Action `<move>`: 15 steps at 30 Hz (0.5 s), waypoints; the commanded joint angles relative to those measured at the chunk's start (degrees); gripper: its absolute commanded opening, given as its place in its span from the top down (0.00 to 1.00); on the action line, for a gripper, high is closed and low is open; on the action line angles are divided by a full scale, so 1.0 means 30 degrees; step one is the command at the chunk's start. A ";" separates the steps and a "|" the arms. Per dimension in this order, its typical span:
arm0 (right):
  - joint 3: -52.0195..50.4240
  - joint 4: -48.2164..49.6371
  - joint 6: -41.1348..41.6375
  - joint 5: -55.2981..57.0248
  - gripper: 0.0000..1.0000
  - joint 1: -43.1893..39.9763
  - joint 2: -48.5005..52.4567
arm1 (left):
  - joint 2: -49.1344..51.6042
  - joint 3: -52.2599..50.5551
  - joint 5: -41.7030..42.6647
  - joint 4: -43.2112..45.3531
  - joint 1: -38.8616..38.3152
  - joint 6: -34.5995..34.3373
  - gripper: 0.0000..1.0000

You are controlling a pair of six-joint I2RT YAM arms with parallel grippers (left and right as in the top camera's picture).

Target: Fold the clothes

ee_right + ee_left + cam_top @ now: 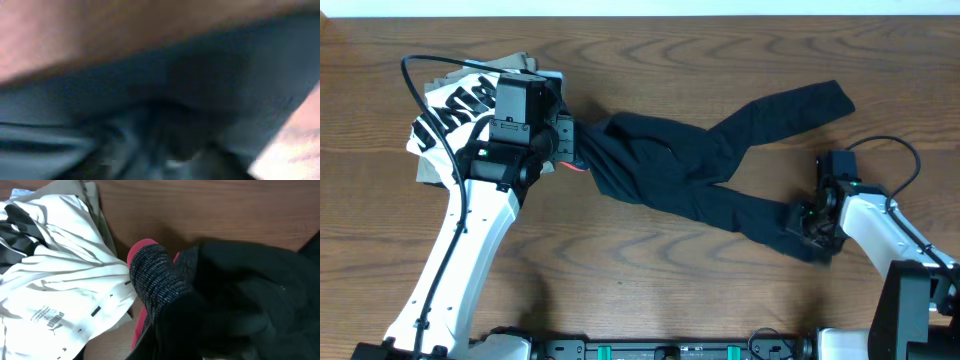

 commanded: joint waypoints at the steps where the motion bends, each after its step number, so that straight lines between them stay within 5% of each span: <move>1: -0.0991 0.0699 -0.0124 -0.1355 0.99 -0.0131 0.1107 | 0.0000 0.0255 -0.0087 -0.0044 0.0073 -0.0029 0.93; 10: 0.1698 -0.1217 -0.1851 -0.2208 0.99 -0.0138 -0.0576 | 0.0000 0.0255 -0.0087 -0.0168 0.0073 -0.0022 0.92; 15: 0.6098 -0.4903 -0.2018 -0.2047 0.99 -0.1013 -0.2557 | 0.0007 0.0255 -0.0102 -0.0386 0.0073 -0.0015 0.60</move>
